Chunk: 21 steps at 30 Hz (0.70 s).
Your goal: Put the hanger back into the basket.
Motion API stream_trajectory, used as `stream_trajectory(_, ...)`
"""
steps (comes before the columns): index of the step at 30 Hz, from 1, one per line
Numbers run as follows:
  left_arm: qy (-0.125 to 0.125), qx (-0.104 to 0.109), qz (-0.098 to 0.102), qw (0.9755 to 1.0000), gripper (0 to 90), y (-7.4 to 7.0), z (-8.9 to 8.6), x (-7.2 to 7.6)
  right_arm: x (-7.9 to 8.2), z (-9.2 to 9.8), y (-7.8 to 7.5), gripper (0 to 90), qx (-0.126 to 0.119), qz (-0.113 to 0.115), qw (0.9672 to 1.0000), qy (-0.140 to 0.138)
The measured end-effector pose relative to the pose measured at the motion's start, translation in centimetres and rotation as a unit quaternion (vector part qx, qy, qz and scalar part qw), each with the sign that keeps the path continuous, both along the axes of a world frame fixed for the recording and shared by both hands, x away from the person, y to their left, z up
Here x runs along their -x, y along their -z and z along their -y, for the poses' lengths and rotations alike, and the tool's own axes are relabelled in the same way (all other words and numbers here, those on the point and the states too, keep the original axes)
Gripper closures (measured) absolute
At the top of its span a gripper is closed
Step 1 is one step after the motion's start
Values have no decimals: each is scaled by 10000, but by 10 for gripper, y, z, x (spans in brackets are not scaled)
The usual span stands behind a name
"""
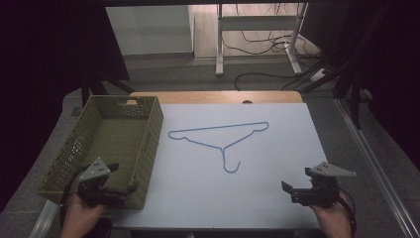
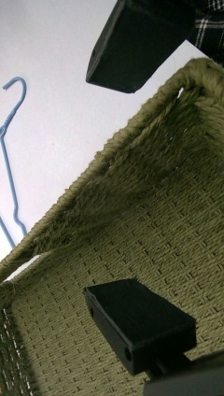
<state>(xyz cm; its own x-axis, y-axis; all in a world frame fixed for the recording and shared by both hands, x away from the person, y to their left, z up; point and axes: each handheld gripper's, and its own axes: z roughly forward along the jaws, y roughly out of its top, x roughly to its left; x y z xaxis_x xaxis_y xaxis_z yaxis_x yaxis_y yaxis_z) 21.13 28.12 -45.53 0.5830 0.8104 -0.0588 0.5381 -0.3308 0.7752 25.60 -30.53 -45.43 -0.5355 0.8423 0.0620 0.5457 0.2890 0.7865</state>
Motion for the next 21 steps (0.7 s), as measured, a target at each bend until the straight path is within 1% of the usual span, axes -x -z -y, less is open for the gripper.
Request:
stream_trajectory(4, -27, -1, 8, 10000, 32, 0, -1, 1, -1, -2, 0, 14, 34, -18, 10000, 10)
stream_trajectory(9, -86, 108, 41, 9999, 30, -1, -3, 2, -1, -4, 0, 8, 65, -55, 10000, -22)
stream_trajectory(15, -55, 61, 37, 10000, 27, -1, -1, 1, -1, -2, -1, 5, 105, -78, 9999, -1)
stream_trajectory(21, -11, -7, 145, 9999, 25, -4, 2, 2, -1, -3, 0, 1, 285, -93, 9996, -5)
